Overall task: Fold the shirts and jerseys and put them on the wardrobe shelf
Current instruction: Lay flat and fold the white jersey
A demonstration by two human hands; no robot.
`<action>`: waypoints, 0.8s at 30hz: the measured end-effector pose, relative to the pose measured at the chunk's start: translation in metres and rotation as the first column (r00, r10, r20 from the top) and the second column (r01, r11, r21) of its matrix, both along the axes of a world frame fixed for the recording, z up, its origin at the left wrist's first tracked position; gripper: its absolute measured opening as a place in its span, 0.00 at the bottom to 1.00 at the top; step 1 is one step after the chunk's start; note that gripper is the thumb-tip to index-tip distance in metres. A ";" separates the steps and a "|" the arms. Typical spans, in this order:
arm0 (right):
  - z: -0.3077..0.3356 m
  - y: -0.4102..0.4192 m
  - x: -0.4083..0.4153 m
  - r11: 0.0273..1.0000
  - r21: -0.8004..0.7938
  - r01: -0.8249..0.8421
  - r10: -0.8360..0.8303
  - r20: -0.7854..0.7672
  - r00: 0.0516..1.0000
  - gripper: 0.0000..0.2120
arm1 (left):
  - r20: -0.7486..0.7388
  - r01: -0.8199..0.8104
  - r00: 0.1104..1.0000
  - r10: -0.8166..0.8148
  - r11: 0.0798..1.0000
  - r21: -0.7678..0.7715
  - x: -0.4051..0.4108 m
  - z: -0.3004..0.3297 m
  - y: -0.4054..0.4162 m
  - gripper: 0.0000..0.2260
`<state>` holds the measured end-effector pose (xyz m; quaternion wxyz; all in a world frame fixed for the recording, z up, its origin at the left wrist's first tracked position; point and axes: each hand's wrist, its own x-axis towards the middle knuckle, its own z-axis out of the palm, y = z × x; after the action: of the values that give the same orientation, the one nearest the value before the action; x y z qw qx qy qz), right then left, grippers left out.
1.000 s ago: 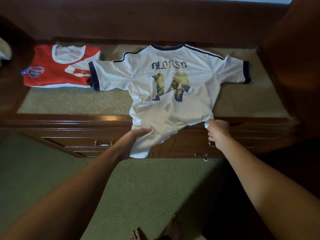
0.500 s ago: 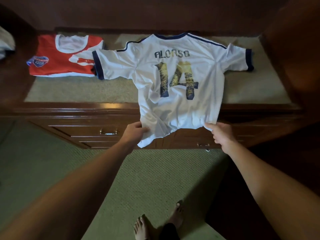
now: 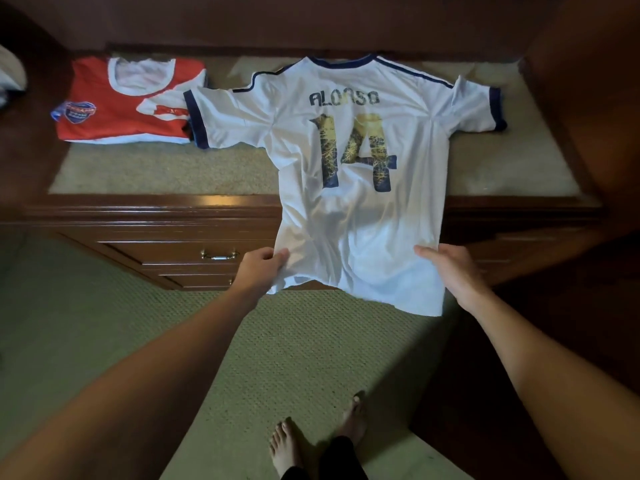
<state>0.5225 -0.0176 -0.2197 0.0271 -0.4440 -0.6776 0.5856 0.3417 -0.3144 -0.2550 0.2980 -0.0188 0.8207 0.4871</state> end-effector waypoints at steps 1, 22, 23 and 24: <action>-0.001 -0.003 0.002 1.000 -0.012 -0.022 0.022 -0.013 1.000 0.05 | -0.003 0.009 1.000 -0.009 1.000 0.029 0.001 0.000 -0.002 0.16; -0.024 -0.025 0.026 0.937 0.339 -0.083 0.082 0.018 0.997 0.20 | -0.209 0.099 0.973 -0.098 0.995 -0.004 0.019 0.002 0.004 0.17; -0.024 -0.024 0.026 0.946 0.322 -0.045 0.052 -0.015 0.999 0.16 | -0.174 0.072 0.983 -0.065 0.997 0.034 0.019 0.002 0.003 0.18; -0.026 -0.023 0.027 0.958 0.285 -0.017 0.029 -0.039 0.999 0.14 | -0.136 0.058 0.989 -0.049 0.996 0.062 0.019 0.002 0.002 0.19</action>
<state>0.5496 -0.0407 -0.2453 0.0984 -0.4152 -0.7591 0.4916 0.3610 -0.3125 -0.2526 0.2554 0.0461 0.8226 0.5059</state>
